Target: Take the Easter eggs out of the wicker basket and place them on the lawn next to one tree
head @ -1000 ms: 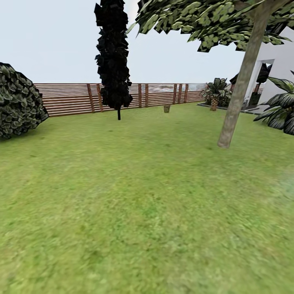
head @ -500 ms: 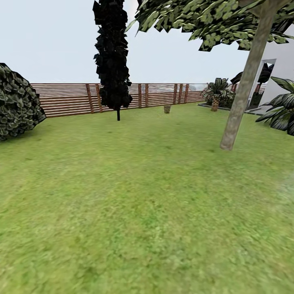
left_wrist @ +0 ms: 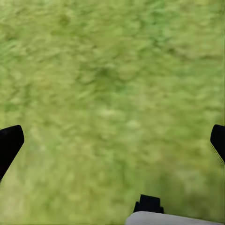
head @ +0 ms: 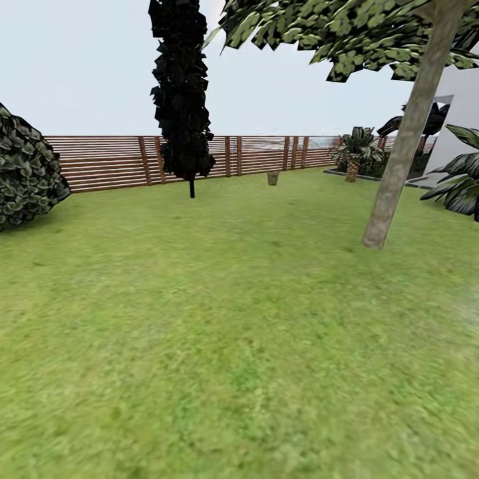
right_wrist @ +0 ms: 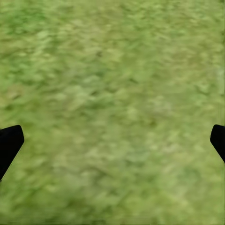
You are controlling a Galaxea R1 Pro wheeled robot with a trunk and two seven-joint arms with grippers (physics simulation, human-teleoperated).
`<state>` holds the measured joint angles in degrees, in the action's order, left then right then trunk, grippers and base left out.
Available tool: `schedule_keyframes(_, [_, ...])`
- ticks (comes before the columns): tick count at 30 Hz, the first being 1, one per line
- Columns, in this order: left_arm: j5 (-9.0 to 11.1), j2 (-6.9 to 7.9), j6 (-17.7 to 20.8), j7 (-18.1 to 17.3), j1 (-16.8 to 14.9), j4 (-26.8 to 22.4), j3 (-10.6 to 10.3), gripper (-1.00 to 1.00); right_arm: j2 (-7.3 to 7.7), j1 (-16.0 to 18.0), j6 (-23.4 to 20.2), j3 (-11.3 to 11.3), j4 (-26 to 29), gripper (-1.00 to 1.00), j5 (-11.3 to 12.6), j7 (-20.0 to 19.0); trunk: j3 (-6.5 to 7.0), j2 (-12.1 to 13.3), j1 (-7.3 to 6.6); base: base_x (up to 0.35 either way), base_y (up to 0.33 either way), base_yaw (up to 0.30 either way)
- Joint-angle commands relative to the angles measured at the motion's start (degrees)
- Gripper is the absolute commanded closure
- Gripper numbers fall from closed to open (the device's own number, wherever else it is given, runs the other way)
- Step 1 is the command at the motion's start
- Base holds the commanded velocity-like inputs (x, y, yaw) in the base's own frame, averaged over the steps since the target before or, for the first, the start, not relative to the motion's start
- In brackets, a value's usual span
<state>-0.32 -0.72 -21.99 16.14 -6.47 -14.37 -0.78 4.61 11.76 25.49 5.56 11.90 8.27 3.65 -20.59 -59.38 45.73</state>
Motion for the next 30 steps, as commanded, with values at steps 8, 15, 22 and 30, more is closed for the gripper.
schedule_keyframes(8, [-0.04, -0.03, -0.16, 0.3, -0.04, 0.04, -0.1, -1.0, 0.01, 0.02, 0.17, 0.5, -0.03, -1.0, 0.52, 0.21, -0.06, -0.04, 0.04, 0.335, 0.0, 0.0])
schedule_keyframes(15, [-0.04, -0.06, -0.16, 0.29, -0.04, 0.04, -0.1, -1.0, -0.01, 0.03, 0.17, 0.5, -0.03, -1.0, 0.52, 0.21, -0.06, -0.04, 0.04, 0.335, 0.0, 0.0])
schedule_keyframes(22, [-0.04, -0.15, -0.16, 0.3, -0.04, 0.04, -0.1, -1.0, -0.04, 0.03, 0.17, 0.5, 0.05, -1.0, 0.52, 0.21, -0.06, -0.04, 0.04, 0.335, 0.0, 0.0])
schedule_keyframes(30, [-0.04, -0.15, -0.19, 0.28, -0.04, 0.04, -0.1, -1.0, -0.03, 0.02, 0.17, 0.5, 0.05, -1.0, 0.52, 0.21, -0.06, -0.04, 0.04, 0.335, 0.0, 0.0])
